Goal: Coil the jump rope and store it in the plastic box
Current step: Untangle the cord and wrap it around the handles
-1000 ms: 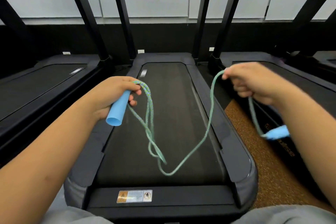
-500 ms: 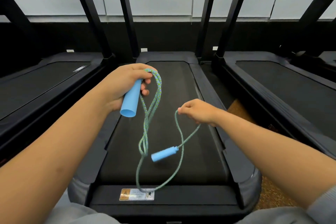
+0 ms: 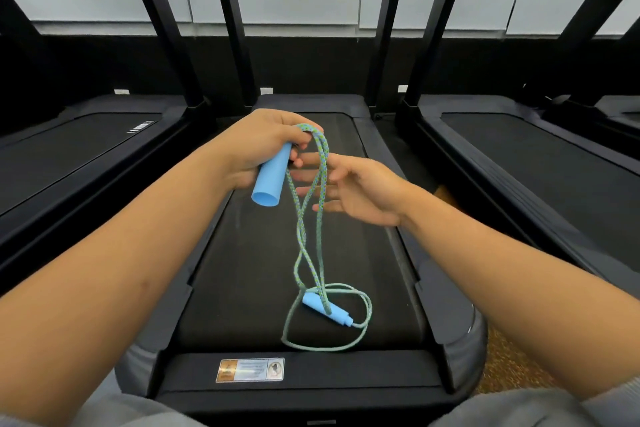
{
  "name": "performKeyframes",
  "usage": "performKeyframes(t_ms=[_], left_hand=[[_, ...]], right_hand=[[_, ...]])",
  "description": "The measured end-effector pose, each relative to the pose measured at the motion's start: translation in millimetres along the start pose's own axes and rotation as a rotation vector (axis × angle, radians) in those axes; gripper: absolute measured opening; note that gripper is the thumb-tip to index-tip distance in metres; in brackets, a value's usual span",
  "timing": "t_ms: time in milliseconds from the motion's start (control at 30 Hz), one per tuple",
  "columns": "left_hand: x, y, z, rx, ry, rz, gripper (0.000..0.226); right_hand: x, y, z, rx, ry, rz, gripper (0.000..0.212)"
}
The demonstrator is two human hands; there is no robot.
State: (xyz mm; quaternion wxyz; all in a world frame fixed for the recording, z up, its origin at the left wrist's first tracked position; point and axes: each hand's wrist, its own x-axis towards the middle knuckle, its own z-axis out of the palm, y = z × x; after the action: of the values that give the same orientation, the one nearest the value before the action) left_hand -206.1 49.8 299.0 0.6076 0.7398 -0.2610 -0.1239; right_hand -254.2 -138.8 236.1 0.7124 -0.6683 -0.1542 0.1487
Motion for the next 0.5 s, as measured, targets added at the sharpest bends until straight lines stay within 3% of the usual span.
performKeyframes(t_ms=[133,333,500], left_hand=[[-2.6,-1.0,-5.0,0.126,-0.010,0.024,0.024],[-12.2,-10.3,-23.8,0.369,-0.012,-0.055,0.018],[-19.1,-8.2,-46.7,0.343,0.091,-0.103,0.016]], right_hand=[[-2.8,-4.5,1.5,-0.173,0.190,-0.076,0.021],[-12.9,-28.0,-15.1,-0.280,0.346,-0.186,0.029],[-22.9,-41.7,-43.9,-0.195,0.534,-0.255,0.034]])
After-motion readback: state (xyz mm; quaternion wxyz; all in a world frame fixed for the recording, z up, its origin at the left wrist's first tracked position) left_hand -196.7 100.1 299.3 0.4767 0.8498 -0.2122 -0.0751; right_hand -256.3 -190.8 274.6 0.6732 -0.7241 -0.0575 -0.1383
